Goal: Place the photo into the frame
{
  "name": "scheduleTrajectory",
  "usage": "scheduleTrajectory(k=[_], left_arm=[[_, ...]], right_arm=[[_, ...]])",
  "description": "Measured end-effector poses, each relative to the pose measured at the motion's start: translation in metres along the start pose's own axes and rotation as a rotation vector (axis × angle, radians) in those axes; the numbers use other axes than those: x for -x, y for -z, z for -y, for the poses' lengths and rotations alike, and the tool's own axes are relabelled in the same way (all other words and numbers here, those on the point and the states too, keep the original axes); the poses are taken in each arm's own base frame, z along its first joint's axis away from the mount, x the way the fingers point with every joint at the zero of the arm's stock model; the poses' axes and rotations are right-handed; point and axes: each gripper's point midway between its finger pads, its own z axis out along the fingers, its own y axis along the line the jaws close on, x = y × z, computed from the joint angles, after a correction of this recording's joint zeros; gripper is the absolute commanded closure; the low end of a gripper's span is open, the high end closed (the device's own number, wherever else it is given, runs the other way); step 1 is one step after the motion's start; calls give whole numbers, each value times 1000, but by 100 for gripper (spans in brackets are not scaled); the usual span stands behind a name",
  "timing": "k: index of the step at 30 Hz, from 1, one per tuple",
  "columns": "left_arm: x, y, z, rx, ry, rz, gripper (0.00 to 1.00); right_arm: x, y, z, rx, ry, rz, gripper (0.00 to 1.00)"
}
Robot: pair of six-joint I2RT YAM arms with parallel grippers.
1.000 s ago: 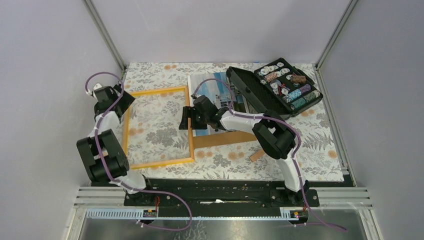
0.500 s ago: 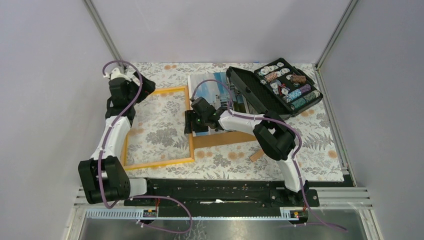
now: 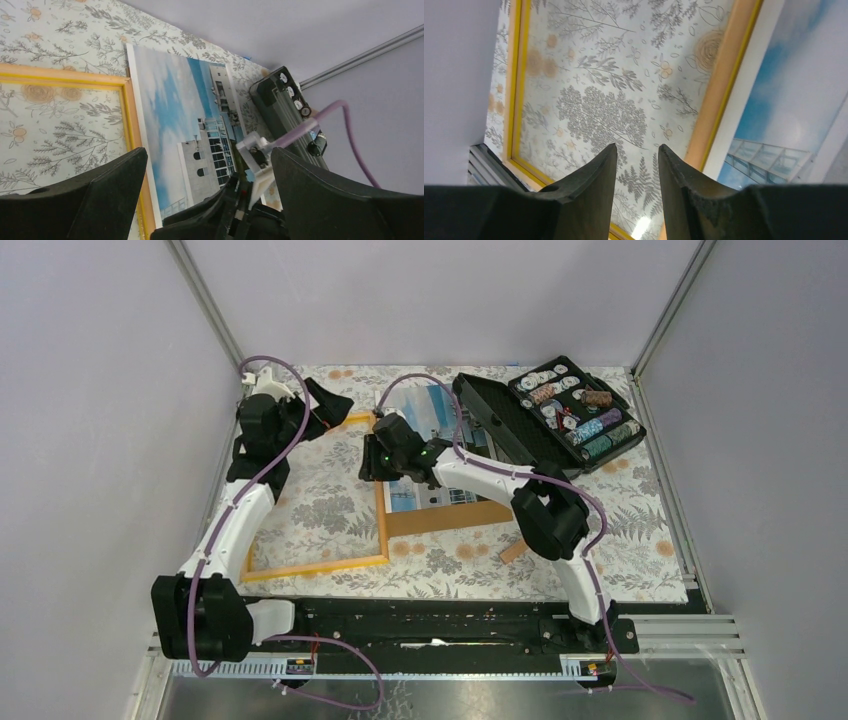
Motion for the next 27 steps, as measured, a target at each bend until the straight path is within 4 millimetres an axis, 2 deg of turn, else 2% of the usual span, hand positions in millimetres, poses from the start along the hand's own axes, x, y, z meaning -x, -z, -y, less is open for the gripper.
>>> scheduleTrajectory(k=[4,10,15,19,22,27], left_arm=[[4,5,8,-23,3,12,1],[7,7,15,-54,6,21,1],[2,6,19,-70,7,8,1],[-3,6,22,-78,5,-1,1],[-6,6,28,-91,2,-9,1],[-13,6,37,-115,-4,-28,1]], right_arm=[[1,-12,-5,13,-20,3,59],[-27,-28,7,-23,-31,-55,58],[-43,-27,13,-41,-30,-84,48],[-57,-15,24,-65,-36,-117,42],[-65,3,26,-70,-50,-130,41],[-89,25,15,-61,-65,-152,41]])
